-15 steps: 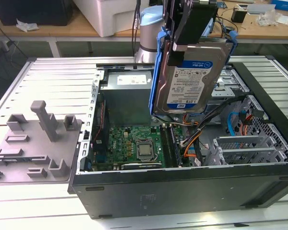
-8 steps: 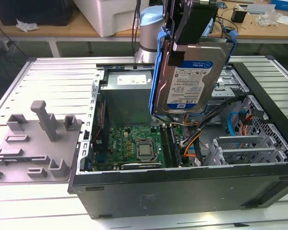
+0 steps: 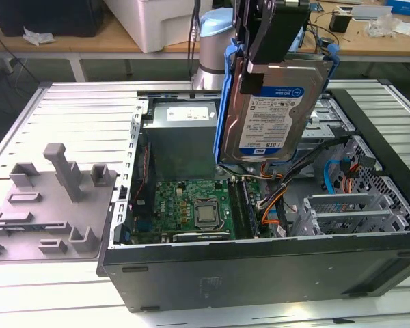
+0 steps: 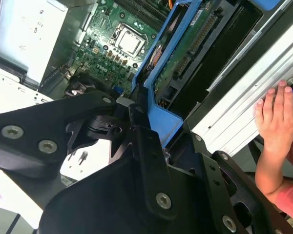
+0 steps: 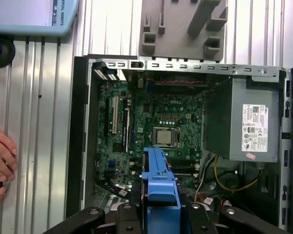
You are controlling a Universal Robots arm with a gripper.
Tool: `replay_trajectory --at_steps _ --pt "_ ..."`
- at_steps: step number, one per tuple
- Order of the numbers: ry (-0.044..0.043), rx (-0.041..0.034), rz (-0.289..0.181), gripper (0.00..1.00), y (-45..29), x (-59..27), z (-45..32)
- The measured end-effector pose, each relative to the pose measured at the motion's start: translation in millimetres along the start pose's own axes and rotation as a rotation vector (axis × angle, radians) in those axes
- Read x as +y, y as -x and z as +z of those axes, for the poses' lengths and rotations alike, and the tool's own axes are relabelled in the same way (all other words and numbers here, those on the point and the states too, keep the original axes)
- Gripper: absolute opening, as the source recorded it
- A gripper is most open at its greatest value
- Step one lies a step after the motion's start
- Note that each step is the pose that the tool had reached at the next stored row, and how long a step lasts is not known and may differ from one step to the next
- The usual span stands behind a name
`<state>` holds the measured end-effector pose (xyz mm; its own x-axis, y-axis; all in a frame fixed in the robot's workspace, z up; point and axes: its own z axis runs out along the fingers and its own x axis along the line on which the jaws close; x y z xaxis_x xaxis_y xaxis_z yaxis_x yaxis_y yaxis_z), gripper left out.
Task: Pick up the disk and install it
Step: 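Insert the disk into the insertion slot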
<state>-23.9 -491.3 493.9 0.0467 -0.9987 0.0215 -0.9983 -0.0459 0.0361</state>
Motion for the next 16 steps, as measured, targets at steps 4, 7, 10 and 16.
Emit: replay_trajectory --at_steps 4,7,10,16 --pt "-0.0225 0.0015 0.001 0.37 0.0 0.0 0.2" --pt "-0.0318 0.0039 0.001 0.37 0.0 -0.1 0.1" --pt "-0.0383 0.0043 0.001 0.37 0.0 -0.1 0.1" --pt "-0.0385 0.0038 0.024 0.37 -0.4 -0.1 0.1"
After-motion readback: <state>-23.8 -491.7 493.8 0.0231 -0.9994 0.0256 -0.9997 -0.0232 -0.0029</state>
